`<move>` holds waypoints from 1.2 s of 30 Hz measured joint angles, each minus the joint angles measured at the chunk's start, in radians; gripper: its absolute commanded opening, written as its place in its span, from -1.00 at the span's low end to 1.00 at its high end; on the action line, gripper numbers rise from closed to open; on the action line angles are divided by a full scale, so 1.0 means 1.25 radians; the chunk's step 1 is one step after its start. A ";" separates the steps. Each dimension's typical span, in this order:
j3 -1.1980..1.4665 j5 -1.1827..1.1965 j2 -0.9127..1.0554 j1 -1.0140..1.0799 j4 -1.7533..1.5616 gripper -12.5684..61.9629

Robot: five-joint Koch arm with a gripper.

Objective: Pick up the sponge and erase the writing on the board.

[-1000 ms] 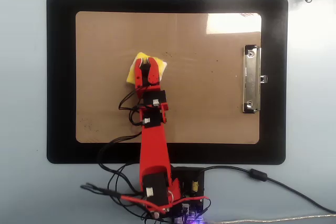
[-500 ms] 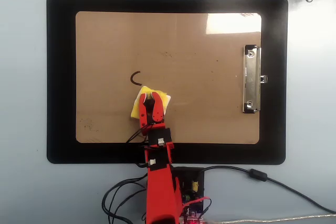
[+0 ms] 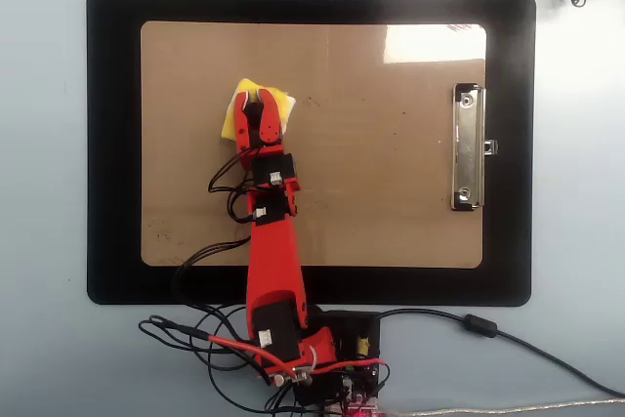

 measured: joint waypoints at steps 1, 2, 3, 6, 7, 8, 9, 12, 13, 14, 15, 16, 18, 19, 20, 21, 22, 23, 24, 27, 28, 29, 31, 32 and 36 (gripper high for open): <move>0.047 -0.006 0.040 -0.011 0.000 -0.88; 0.139 -0.013 0.112 -0.029 0.000 -0.88; 0.195 -0.020 0.160 -0.043 0.002 -0.88; 0.368 -0.034 0.320 -0.065 0.007 -0.88; 0.388 -0.037 0.361 -0.070 0.023 -0.88; 0.389 -0.039 0.372 -0.074 0.026 -0.88; 0.388 -0.042 0.369 -0.074 0.025 -0.88; 0.317 -0.044 0.281 -0.086 0.022 -0.88; 0.258 -0.045 0.233 -0.087 0.020 -0.88; 0.187 -0.044 0.175 -0.086 0.021 -0.88; 0.110 -0.044 0.115 -0.086 0.020 -0.88; 0.042 -0.045 0.056 -0.082 0.018 -0.88; -0.064 -0.047 -0.026 -0.082 0.010 -0.88; -0.063 -0.047 -0.029 -0.080 0.009 -0.88; -0.058 -0.047 -0.021 -0.081 0.009 -0.88; -0.045 -0.047 0.000 -0.081 0.009 -0.88; -0.009 -0.047 0.048 -0.081 0.021 -0.88; 0.020 -0.047 0.085 -0.080 0.043 -0.88; 0.031 -0.045 0.129 -0.081 0.088 -0.88; 0.077 -0.047 0.282 -0.091 0.261 -0.88; 0.081 -0.058 0.345 -0.110 0.336 -0.88; 0.080 -0.071 0.378 -0.134 0.371 -0.88; 0.080 -0.120 0.430 -0.207 0.420 -0.88; 0.080 -0.151 0.438 -0.248 0.427 -0.88; 0.071 -0.225 0.432 -0.379 0.428 -0.88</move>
